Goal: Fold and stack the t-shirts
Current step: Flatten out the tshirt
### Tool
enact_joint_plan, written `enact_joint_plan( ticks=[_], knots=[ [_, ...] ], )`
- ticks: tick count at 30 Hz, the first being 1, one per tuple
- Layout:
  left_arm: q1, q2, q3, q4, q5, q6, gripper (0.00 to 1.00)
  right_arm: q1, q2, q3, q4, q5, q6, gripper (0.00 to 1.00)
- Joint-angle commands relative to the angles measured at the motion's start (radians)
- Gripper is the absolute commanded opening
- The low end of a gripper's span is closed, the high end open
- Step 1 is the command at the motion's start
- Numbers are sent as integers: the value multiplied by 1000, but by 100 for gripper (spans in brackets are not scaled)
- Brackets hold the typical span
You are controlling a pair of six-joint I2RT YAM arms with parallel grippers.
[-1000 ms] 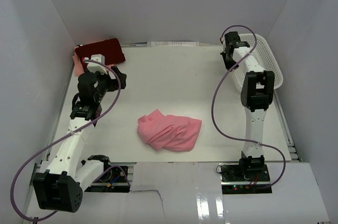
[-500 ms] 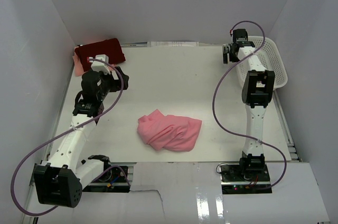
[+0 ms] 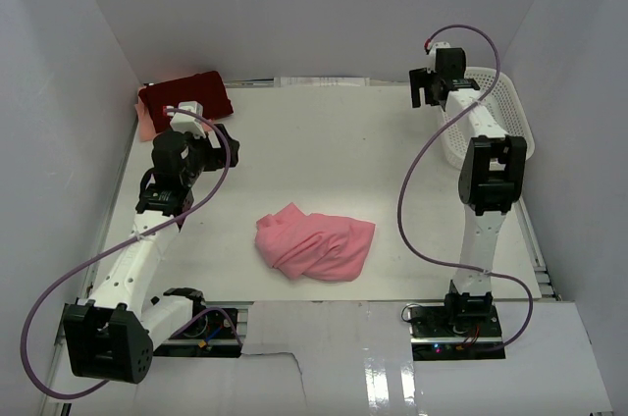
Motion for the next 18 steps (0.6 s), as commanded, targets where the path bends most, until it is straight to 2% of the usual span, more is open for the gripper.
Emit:
enact_joint_plan(
  ticks=[1, 4, 6, 8, 9, 12, 13, 14, 17, 18],
  knots=[
    [-5, -27, 36, 3, -7, 9, 98, 76, -244, -118, 200, -40, -72, 95],
    [-5, -33, 39, 3, -1, 8, 98, 128, -334, -141, 107, 43, -58, 96],
    [-5, -39, 37, 5, 2, 8, 98, 159, -379, -142, -27, 115, -35, 100],
    [-4, -44, 37, 5, 5, 4, 98, 170, -430, -188, -103, 147, 27, 100],
    [-4, -47, 39, 5, 10, 3, 98, 170, -449, -216, -146, 153, 58, 96],
    [-5, -50, 39, 6, 14, -2, 98, 168, -552, -361, -124, 213, 158, 95],
    [-5, -50, 39, 6, 24, -3, 98, 170, -571, -378, -122, 239, 201, 94],
    [-5, -53, 39, 8, 28, -5, 98, 168, -604, -397, -130, 261, 269, 88],
    [-5, -58, 39, 5, 25, -6, 98, 170, -629, -412, -211, 230, 340, 92],
    [-7, -59, 39, 5, 27, -9, 98, 168, -626, -420, -237, 227, 379, 87]
  ],
)
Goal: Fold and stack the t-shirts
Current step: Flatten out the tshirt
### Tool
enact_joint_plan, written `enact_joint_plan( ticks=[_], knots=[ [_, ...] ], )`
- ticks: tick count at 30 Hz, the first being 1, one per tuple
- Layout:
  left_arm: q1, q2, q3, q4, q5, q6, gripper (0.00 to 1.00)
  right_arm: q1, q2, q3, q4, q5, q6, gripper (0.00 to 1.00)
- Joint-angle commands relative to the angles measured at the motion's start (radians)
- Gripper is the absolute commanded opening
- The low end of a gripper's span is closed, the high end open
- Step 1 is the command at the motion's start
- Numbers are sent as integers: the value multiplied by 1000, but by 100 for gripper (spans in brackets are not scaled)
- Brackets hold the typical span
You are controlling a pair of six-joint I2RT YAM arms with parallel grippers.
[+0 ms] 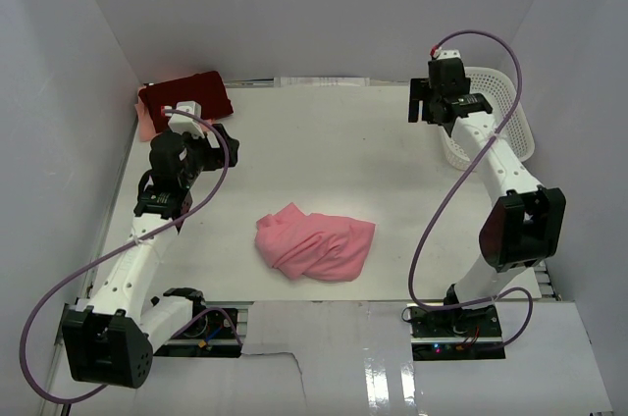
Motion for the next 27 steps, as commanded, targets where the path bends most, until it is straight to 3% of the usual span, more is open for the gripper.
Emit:
enact_joint_plan(
  ticks=[1, 3, 4, 5, 12, 16, 27],
  knots=[
    [-7, -39, 37, 4, 20, -6, 98, 3, -36, -13, -137, 39, 182, 85],
    [-7, -52, 36, 7, 20, -9, 98, 4, -36, -65, -168, 62, 225, 67],
    [-7, -55, 34, 7, 18, -7, 98, 4, -47, -90, -191, 94, 239, 46],
    [-8, -58, 36, 7, 18, -9, 98, 3, -55, -140, -201, 122, 264, 8],
    [-11, -71, 39, 4, 24, -15, 98, -1, -174, -385, -207, 274, 365, 8],
    [-19, -84, 37, 3, 24, -17, 98, -30, -203, -446, -205, 314, 414, 8],
    [-36, -107, 34, -6, -3, -9, 98, -137, 0, -322, -205, 351, 431, 8]
  ],
)
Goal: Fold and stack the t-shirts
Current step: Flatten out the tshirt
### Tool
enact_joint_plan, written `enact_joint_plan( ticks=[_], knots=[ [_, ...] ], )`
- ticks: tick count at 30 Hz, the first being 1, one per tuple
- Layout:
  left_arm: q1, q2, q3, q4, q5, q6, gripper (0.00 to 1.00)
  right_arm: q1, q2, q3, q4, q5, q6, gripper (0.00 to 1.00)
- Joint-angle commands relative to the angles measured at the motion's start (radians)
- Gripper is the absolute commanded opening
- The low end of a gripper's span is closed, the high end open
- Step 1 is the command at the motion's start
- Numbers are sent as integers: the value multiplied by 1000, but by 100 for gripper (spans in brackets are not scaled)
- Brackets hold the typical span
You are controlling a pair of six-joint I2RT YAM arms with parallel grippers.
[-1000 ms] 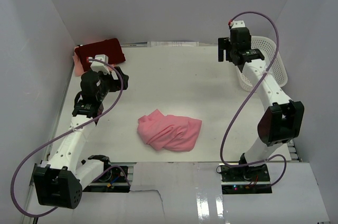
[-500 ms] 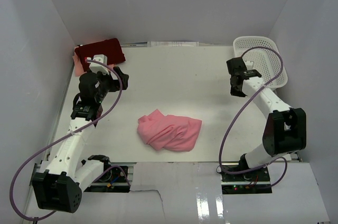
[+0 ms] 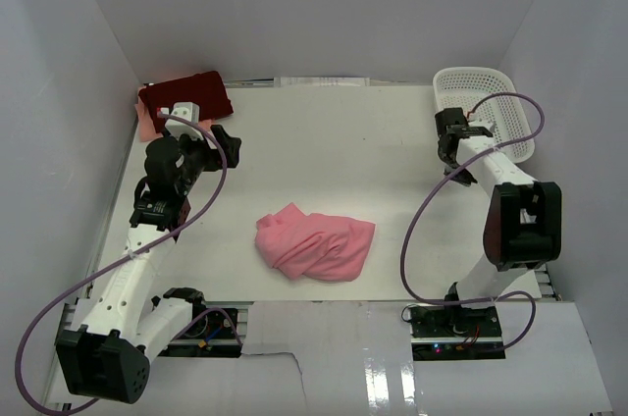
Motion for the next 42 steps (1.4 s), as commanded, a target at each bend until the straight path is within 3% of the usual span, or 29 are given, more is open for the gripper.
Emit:
enact_joint_plan(
  ticks=[1, 10, 26, 32, 34, 36, 42],
  knots=[
    [-6, -29, 34, -6, -15, 3, 98, -44, 90, 82, 10, 36, 28, 8],
    [-18, -27, 31, -6, -26, 7, 98, -176, 263, 221, 43, -22, -9, 8],
    [-24, -6, 31, -8, -31, 12, 98, -206, 489, 573, 1, -114, -61, 8],
    [-22, 13, 34, -8, -26, 14, 98, -213, 449, 607, 56, -115, -69, 8],
    [-22, 20, 34, -8, -20, 12, 98, -212, 444, 636, 15, -154, -84, 16],
    [-24, 37, 39, -9, -6, 11, 98, -202, 415, 638, -24, -180, -73, 18],
    [-30, 138, 140, -173, 115, -64, 98, -118, 129, 355, 100, -268, -92, 18]
  ],
)
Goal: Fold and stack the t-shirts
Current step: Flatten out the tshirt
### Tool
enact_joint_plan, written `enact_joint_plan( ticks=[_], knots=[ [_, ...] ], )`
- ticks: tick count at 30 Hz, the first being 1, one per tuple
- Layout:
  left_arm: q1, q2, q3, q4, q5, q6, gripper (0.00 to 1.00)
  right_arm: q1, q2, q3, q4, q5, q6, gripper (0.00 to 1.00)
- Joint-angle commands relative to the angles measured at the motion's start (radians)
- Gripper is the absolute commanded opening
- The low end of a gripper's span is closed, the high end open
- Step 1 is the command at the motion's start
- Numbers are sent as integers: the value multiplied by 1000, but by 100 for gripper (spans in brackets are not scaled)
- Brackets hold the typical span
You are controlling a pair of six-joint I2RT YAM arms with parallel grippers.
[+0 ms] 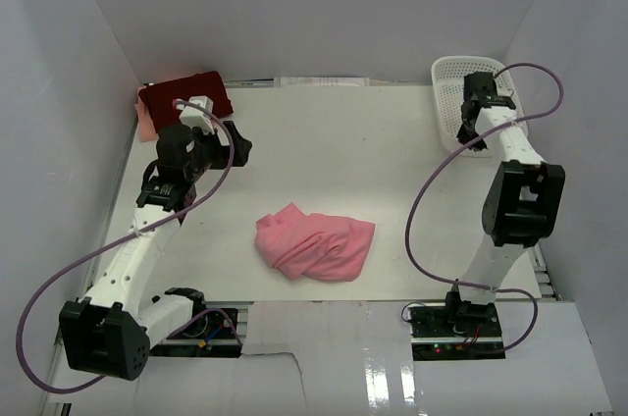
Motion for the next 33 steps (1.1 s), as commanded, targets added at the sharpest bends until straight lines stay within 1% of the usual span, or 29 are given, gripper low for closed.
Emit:
enact_joint_plan(
  ticks=[1, 2, 4, 5, 6, 7, 8, 9, 10, 11, 12, 13, 14, 15, 17, 18, 20, 21, 23, 25, 26, 29, 33],
  knots=[
    [-7, 73, 101, -186, 100, -61, 98, 90, -198, -145, 120, -99, -16, 19],
    [-6, 84, 119, -222, 125, -83, 98, 106, -265, -179, 141, -155, -48, 19],
    [-7, 79, 118, -309, 169, -118, 97, 163, -322, -248, 157, -207, -74, 19],
    [-9, 67, 112, -328, 186, -144, 97, 180, -383, -276, 162, -256, -100, 21],
    [-9, 52, 101, -366, 197, -159, 97, 219, -420, -314, 203, -349, -135, 28],
    [-7, 18, 98, -384, 192, -170, 98, 236, -458, -400, 232, -410, -149, 34],
    [-9, 4, 96, -400, 185, -188, 98, 249, -530, -445, 261, -565, -161, 43],
    [-7, -6, 98, -424, 165, -196, 98, 259, -560, -489, 293, -646, -171, 66],
    [-9, -16, 102, -435, 153, -199, 98, 261, -604, -558, 344, -718, -177, 73],
    [-6, -16, 106, -443, 137, -204, 98, 263, -617, -584, 364, -860, -184, 79],
    [-6, -11, 121, -461, 120, -213, 98, 270, -621, -604, 382, -929, -219, 94],
    [-6, -5, 130, -469, 78, -219, 98, 278, -611, -615, 384, -979, -238, 99],
    [0, 13, 139, -476, 65, -225, 98, 289, -597, -612, 373, -1058, -264, 94],
    [6, 24, 147, -483, 66, -236, 98, 336, -586, -603, 358, -1073, -307, 90],
    [29, 44, 161, -483, 91, -254, 98, 406, -545, -562, 311, -1088, -339, 90],
    [39, 67, 164, -477, 102, -273, 98, 487, -528, -534, 282, -1091, -353, 90],
    [78, 87, 165, -470, 145, -293, 98, 577, -467, -482, 193, -1084, -417, 90],
    [97, 101, 164, -466, 160, -302, 98, 661, -453, -442, 173, -1061, -436, 90],
    [173, 107, 164, -464, 215, -328, 98, 745, -428, -430, 143, -1047, -488, 90],
    [294, 104, 155, -449, 276, -348, 98, 770, -424, -446, 145, -1073, -531, 90],
    [328, 107, 150, -444, 337, -350, 98, 779, -430, -460, 152, -1129, -548, 90],
    [408, 134, 152, -444, 401, -359, 98, 793, -463, -519, 204, -1194, -594, 90],
    [453, 176, 115, -417, 525, -385, 98, 833, -454, -543, 206, -1156, -663, 90]
  ],
)
